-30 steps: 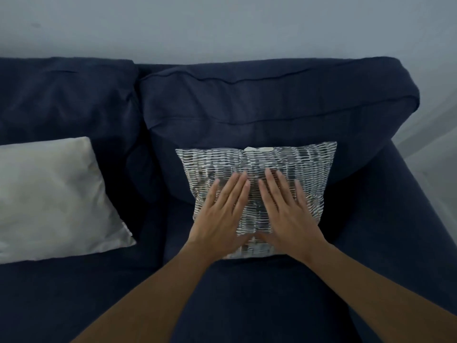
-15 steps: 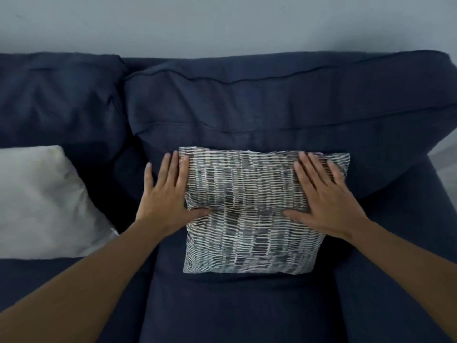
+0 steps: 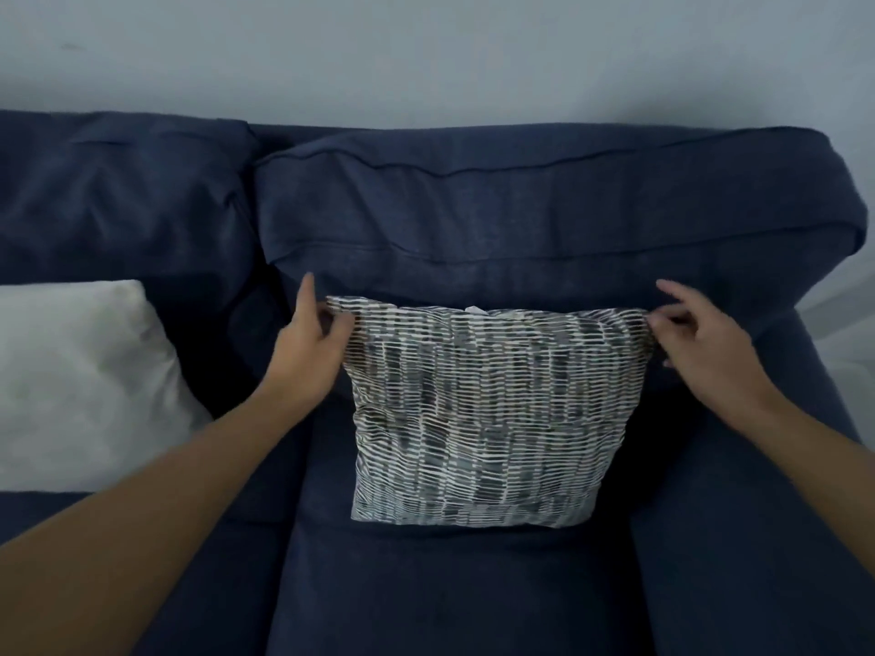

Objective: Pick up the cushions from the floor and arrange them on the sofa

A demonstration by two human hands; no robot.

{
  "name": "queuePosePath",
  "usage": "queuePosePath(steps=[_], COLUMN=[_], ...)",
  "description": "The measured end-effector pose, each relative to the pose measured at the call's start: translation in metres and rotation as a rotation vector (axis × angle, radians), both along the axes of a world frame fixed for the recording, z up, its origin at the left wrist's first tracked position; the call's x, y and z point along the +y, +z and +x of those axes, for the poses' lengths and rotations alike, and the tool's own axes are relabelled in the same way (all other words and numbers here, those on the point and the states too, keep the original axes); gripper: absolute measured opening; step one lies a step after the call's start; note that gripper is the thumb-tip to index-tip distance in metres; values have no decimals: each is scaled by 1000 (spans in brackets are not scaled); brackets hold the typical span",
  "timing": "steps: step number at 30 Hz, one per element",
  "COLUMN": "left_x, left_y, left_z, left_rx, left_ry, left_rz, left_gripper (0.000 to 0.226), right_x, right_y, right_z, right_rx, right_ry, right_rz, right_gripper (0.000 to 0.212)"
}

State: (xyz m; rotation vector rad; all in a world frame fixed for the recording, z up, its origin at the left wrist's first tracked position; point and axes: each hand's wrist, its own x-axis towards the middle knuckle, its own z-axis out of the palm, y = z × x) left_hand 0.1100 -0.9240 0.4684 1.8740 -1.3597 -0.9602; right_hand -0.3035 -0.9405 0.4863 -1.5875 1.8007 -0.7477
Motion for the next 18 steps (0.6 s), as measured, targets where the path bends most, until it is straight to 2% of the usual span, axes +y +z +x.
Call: queuePosePath(steps=[2,4,5,6,8,9,15,18], left_x=[-16,-22,-22,-21,-16,-14,-5,-1], left_y=[6,12,15,19,27,33,35,45], left_z=[5,14,18,21,25,23,18,27], left_rx=[44,-11,-13,-15,-100,-153,-259,-268], left_ry=[41,6,-9,-7,-13,-18,2,102], left_rz=[-9,-46,-69,-96,-141,-152,-197,-213], left_gripper=[44,12,17,19,10,11,23,22], right_x=[-7,-6,-4,-3,-2,-3,-2,3], right_y=[8,13,14,15,20,19,15,22], right_z=[-6,-17,-23,-27,-30,-32,-26,-33], right_rx=[-240,-344,-329,-302,-257,-235,-160,-232], right_ry=[-19,19,14,-9,-48,-50,-68,-154], right_rz=[208,341,339,305,217,191,168,113], right_gripper=[40,56,64,58,18,10,11,16])
